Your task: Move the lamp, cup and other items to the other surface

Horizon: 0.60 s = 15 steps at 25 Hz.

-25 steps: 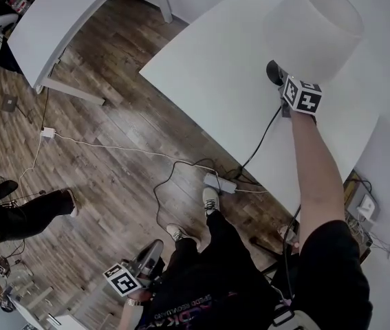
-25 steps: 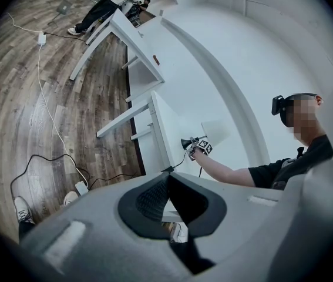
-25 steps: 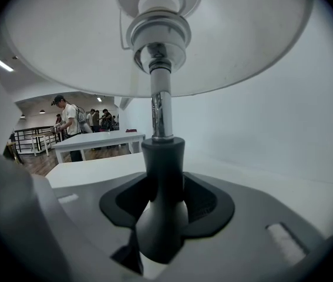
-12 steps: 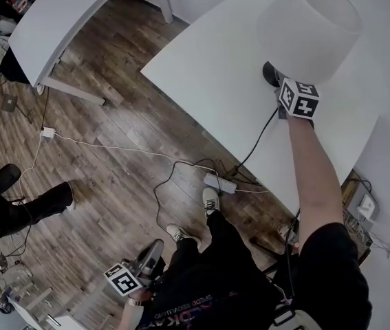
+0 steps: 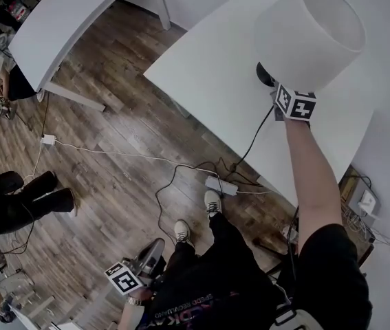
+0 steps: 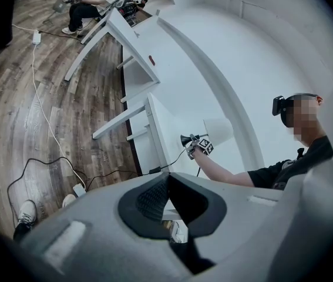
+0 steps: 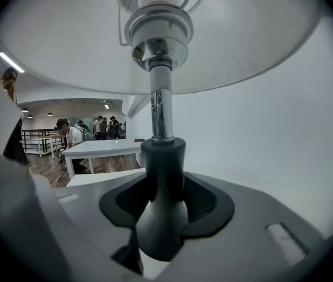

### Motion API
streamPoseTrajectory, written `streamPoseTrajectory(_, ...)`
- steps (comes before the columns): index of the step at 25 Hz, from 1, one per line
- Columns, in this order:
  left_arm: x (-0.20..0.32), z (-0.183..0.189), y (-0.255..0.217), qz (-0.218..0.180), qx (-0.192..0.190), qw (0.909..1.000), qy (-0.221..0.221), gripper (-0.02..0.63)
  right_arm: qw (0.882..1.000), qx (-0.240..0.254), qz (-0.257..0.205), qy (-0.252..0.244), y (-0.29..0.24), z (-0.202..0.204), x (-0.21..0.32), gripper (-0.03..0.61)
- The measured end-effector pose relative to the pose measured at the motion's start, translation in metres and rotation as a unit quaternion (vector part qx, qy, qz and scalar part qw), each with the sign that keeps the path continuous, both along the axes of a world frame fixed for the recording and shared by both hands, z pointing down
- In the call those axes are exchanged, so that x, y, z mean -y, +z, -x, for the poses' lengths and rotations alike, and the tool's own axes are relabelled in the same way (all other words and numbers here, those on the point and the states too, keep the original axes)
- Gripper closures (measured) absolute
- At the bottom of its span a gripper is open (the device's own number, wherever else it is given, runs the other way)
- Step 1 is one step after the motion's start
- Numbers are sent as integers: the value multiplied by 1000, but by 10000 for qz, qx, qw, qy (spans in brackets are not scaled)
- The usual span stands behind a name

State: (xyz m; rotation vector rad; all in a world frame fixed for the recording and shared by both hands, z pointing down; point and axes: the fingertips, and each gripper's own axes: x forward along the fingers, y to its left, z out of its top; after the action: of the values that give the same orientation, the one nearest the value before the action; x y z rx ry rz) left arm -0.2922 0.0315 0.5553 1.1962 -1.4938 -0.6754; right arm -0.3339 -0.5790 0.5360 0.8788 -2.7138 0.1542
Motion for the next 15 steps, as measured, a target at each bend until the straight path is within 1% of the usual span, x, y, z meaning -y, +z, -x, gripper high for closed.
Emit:
streamPoseTrajectory(6, -7, 10, -4, -190, 54, 9996, 207, 617, 10000, -9, -69, 56, -17, -13, -23, 414)
streamPoseTrajectory(15, -29, 24, -20, -546, 155, 9973, 463, 617, 9994, 32, -174, 294, -52, -42, -66, 414)
